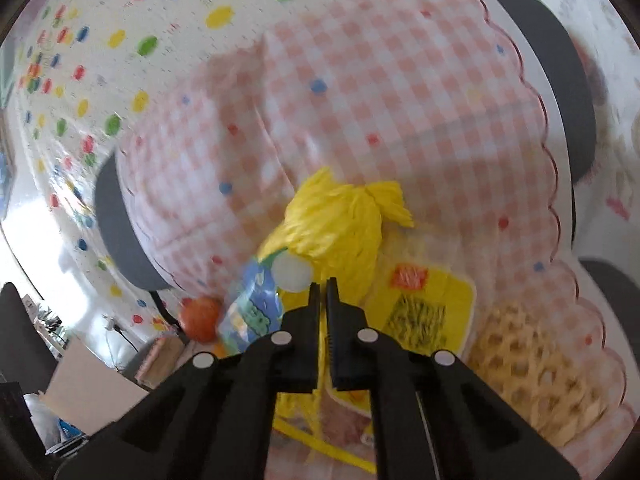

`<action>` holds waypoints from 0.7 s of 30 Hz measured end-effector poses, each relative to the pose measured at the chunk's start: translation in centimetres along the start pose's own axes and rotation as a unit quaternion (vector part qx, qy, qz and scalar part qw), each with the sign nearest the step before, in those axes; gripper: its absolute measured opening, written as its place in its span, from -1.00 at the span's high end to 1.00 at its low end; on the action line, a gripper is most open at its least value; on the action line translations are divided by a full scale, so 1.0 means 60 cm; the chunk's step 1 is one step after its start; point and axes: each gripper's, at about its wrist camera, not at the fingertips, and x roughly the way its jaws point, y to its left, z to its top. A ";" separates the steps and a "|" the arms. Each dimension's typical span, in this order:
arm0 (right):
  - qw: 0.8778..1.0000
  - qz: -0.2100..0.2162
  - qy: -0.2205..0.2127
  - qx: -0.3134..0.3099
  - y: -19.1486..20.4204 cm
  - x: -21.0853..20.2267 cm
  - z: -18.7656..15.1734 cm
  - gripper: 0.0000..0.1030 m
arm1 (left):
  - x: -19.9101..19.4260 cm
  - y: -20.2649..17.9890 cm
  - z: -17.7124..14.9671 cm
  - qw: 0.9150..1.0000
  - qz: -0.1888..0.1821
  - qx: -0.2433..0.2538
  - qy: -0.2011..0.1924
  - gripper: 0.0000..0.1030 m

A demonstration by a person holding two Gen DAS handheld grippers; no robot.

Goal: Collect trash
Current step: 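Grasp the yellow mesh net with the right gripper and lift it toward the wastebasket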

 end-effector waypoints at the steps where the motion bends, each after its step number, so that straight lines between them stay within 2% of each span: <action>1: 1.000 0.005 -0.015 -0.008 0.009 -0.016 0.012 0.94 | -0.007 -0.006 0.005 1.000 -0.001 0.002 -0.005 0.99; 5: 0.995 -0.006 -0.079 -0.064 0.055 -0.114 0.048 0.94 | -0.074 -0.055 0.030 0.998 -0.008 0.032 -0.059 0.99; 9: 0.991 -0.017 -0.100 -0.087 0.070 -0.204 0.045 0.94 | -0.122 -0.100 0.033 0.995 -0.032 0.049 -0.085 0.99; 15: 0.989 -0.033 -0.111 -0.095 0.050 -0.337 0.001 0.94 | -0.172 -0.165 -0.002 0.991 -0.069 0.077 -0.089 0.99; 21: 0.987 -0.069 -0.112 -0.097 0.014 -0.455 -0.060 0.94 | -0.189 -0.220 -0.058 0.986 -0.111 0.103 -0.068 0.99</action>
